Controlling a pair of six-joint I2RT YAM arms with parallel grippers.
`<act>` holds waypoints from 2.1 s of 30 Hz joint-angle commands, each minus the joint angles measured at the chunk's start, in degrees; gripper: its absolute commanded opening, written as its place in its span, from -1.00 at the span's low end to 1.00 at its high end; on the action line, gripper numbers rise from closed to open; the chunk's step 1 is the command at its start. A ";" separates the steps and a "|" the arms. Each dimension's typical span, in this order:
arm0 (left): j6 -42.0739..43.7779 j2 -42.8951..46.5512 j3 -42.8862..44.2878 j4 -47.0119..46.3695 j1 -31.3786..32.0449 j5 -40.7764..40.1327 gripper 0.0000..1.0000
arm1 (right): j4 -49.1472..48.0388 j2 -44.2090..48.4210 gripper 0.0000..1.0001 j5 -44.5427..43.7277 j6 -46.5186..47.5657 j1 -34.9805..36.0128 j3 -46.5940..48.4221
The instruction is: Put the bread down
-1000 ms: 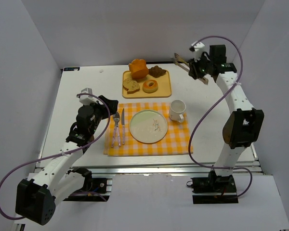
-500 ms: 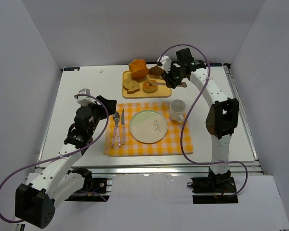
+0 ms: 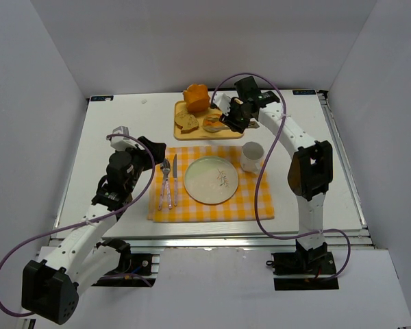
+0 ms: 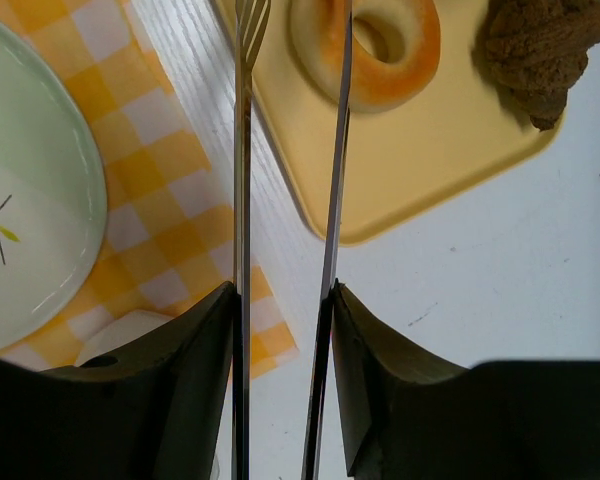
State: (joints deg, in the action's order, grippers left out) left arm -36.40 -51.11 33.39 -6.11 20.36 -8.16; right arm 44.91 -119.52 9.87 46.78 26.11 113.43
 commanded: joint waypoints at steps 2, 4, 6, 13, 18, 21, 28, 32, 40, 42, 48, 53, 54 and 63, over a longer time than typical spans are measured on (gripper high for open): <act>0.54 1.10 0.63 0.66 -0.32 -0.54 0.63 | -2.63 1.66 -0.06 -2.75 1.03 0.00 -0.66; 0.54 1.28 0.63 0.75 -0.41 -0.54 0.63 | -2.98 1.93 -0.06 -3.62 1.20 0.08 -1.36; 0.46 1.28 0.45 0.66 -0.41 -0.45 0.63 | -3.33 2.01 -0.06 -4.15 1.20 0.08 -2.33; 0.54 1.54 0.63 0.92 -0.41 -0.54 0.63 | -4.30 0.79 -0.05 -5.38 0.85 0.35 -3.12; 0.54 2.51 0.54 1.54 -0.41 -0.98 0.63 | -4.65 0.52 -0.10 -5.91 1.03 0.70 -2.95; 0.46 2.77 0.19 1.54 -0.41 -1.06 0.63 | -4.65 0.78 -0.22 -6.09 1.38 0.96 -2.95; 0.46 2.95 0.45 1.54 -0.41 -1.15 0.63 | -3.60 0.52 -0.60 -6.00 1.38 1.14 -2.69; 0.54 3.12 0.54 1.71 -0.41 -1.15 0.63 | -2.81 0.52 -0.83 -5.48 0.85 1.14 -1.55; 0.63 4.09 0.98 2.77 -0.41 -1.68 0.63 | -3.16 4.91 -0.92 -2.76 -0.38 1.14 -1.27; 0.81 4.35 1.33 3.03 -0.41 -1.94 0.63 | -2.55 8.49 -0.92 -0.13 -0.38 1.05 -3.37; 0.98 4.79 1.77 3.21 -0.41 -2.73 0.63 | -0.17 20.79 -0.93 8.48 -0.38 1.75 -14.88; 0.98 4.45 1.86 2.86 -0.50 -2.47 0.65 | -1.49 30.04 -0.94 11.22 -1.26 3.51 -30.26; 0.98 4.36 1.86 2.77 -0.58 -2.30 0.65 | -1.40 31.88 -0.93 12.01 -1.43 3.77 -31.76; 0.98 3.47 2.21 2.15 -0.58 -1.77 0.65 | -3.77 33.66 -0.86 12.90 -3.72 5.53 -39.15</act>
State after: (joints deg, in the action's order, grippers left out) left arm -35.99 -48.05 33.50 -3.33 20.03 -10.07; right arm 43.90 -86.74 20.73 44.21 31.07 74.35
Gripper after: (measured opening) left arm 0.822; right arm 0.252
